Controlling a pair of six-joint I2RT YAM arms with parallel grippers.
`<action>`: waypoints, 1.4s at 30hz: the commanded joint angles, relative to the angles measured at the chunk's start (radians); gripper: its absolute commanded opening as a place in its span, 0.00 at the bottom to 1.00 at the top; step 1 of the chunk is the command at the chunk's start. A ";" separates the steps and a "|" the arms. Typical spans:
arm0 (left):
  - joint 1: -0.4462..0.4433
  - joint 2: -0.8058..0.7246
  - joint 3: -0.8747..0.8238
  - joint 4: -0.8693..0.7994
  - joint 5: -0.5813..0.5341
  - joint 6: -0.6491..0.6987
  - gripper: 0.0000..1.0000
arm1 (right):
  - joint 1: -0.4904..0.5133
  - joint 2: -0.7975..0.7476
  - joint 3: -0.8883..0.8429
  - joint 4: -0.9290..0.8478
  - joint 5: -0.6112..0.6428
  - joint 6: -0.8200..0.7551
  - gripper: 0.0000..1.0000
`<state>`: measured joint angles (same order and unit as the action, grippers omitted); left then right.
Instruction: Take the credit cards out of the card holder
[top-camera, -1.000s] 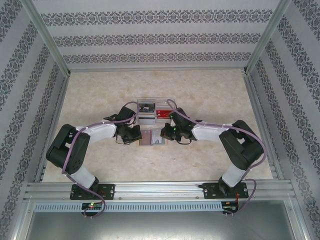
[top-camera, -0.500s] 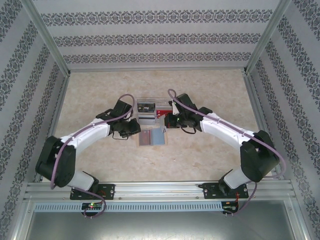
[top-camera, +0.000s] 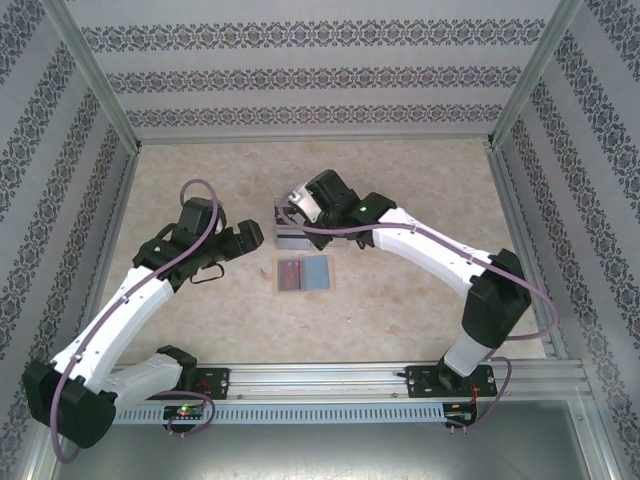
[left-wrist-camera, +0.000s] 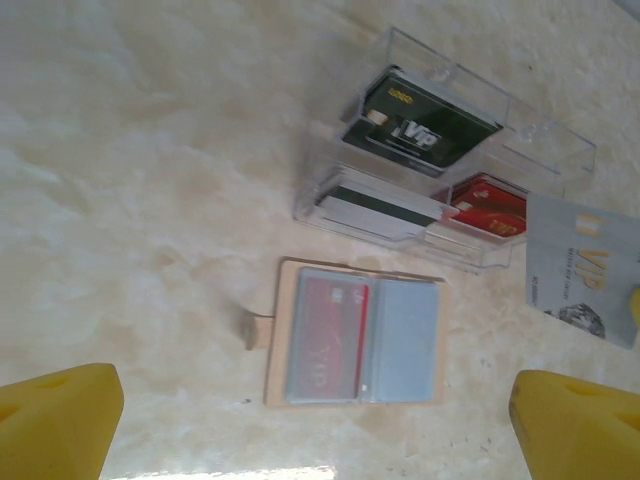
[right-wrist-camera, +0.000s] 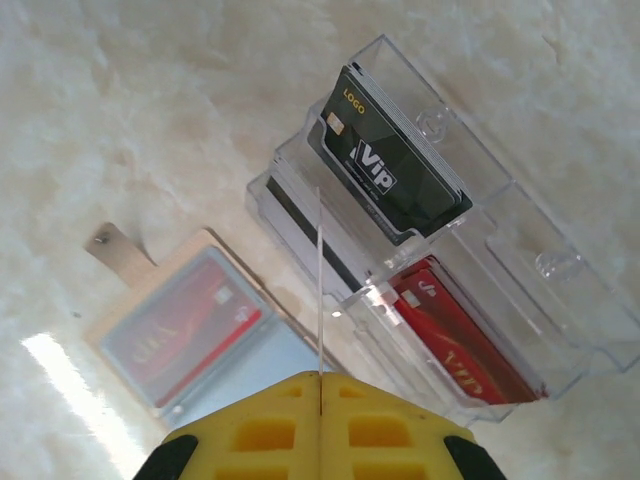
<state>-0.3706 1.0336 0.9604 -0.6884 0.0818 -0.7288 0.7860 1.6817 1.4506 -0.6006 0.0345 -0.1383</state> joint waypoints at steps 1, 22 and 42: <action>0.015 -0.037 0.030 -0.121 -0.106 0.043 1.00 | 0.038 0.075 0.066 -0.065 0.115 -0.238 0.00; 0.053 -0.101 0.061 -0.233 -0.213 0.057 1.00 | 0.117 0.393 0.284 -0.063 0.242 -0.567 0.00; 0.070 -0.091 0.059 -0.217 -0.194 0.064 1.00 | 0.064 0.471 0.292 -0.048 0.220 -0.521 0.00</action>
<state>-0.3183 0.9424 0.9955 -0.8776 -0.1089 -0.6865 0.8650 2.1212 1.7077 -0.6510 0.2493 -0.6800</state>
